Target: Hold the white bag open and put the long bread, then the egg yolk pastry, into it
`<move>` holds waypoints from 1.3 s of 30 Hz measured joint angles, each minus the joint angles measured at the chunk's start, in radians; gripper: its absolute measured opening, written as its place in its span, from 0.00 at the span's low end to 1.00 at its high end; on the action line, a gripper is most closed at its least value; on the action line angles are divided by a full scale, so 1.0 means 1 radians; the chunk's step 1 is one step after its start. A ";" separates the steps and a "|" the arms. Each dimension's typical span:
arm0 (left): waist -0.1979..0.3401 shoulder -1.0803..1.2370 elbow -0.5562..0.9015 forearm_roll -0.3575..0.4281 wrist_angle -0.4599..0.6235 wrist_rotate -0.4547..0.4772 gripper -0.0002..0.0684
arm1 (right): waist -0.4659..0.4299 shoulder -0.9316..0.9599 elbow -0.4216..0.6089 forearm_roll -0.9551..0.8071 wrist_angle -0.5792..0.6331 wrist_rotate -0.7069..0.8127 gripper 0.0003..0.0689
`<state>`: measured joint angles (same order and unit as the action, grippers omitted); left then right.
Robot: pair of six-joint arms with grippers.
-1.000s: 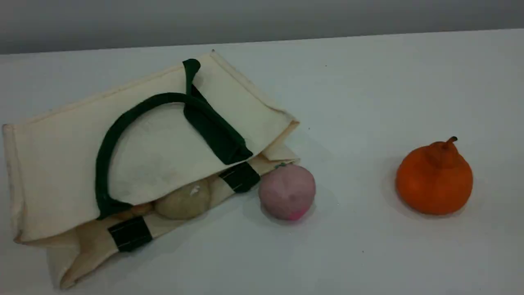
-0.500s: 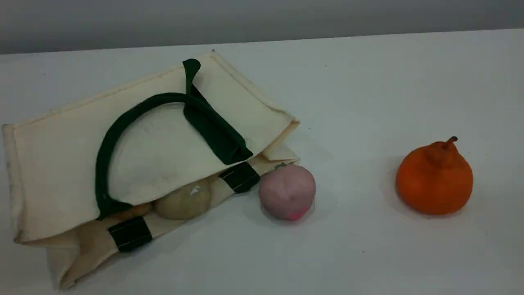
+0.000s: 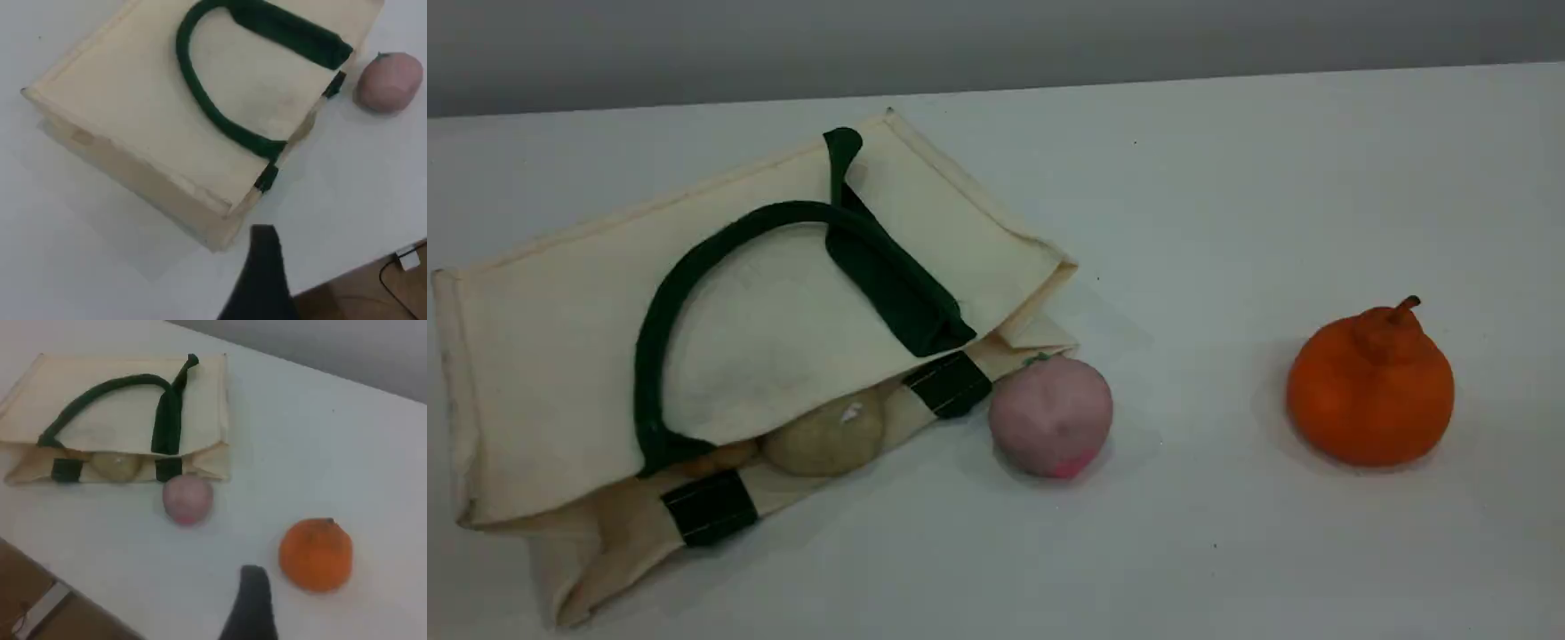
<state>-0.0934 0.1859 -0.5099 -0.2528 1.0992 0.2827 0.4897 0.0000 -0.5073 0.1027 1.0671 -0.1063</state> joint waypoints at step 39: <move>0.038 -0.187 -0.001 -0.011 0.007 0.000 0.79 | -0.611 0.000 0.000 0.004 0.000 0.000 0.81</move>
<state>-0.0558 -0.0010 -0.5108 -0.2638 1.1066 0.2827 -0.1210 0.0000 -0.5073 0.1066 1.0671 -0.1063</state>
